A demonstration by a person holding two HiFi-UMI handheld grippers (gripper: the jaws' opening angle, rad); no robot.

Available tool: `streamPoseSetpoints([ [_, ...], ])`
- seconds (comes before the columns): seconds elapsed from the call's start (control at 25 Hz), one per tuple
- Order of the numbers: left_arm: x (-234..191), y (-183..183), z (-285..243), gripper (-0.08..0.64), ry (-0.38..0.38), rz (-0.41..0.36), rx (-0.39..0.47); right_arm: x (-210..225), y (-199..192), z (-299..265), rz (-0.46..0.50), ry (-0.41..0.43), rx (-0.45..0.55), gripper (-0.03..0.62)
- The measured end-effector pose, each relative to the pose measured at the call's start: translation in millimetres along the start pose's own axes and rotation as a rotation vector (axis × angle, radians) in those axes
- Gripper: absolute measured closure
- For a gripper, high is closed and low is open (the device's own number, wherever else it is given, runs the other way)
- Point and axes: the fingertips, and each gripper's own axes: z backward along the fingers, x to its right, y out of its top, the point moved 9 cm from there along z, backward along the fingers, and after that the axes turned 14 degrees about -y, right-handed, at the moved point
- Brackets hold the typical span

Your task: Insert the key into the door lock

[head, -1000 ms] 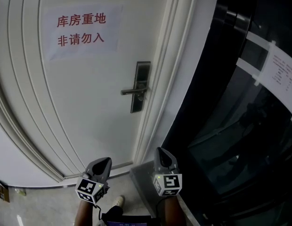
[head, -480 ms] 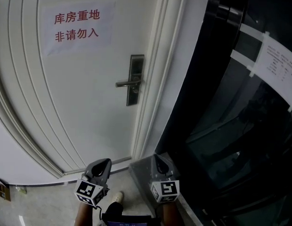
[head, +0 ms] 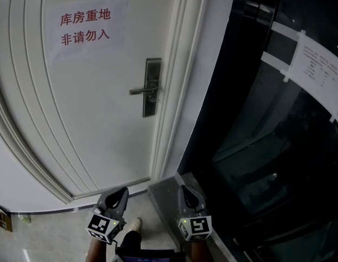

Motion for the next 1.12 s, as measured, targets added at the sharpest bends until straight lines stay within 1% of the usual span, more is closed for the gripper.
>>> streamPoseSetpoints([
  [0.12, 6.1, -2.3, 6.2, 0.557, 0.010, 0.004, 0.002, 0.7, -8.2, 13.2, -0.006, -0.002, -0.025, 0.592],
  [0.32, 13.1, -6.5, 14.2, 0.557, 0.009, 0.011, -0.020, -0.8, -18.0, 25.4, -0.013, -0.005, -0.059, 0.592],
  [0.52, 14.1, -8.0, 16.0, 0.557, 0.018, 0.010, -0.023, -1.7, -15.1, 25.5, 0.023, 0.011, -0.046, 0.594],
  [0.84, 12.0, -5.1, 17.5, 0.557, 0.028, 0.007, -0.017, -4.4, -12.8, 20.7, 0.008, 0.027, -0.040, 0.594],
  [1.12, 12.8, -6.1, 17.9, 0.557, 0.028, 0.012, -0.025, -6.9, -13.2, 20.4, 0.014, 0.038, -0.038, 0.594],
])
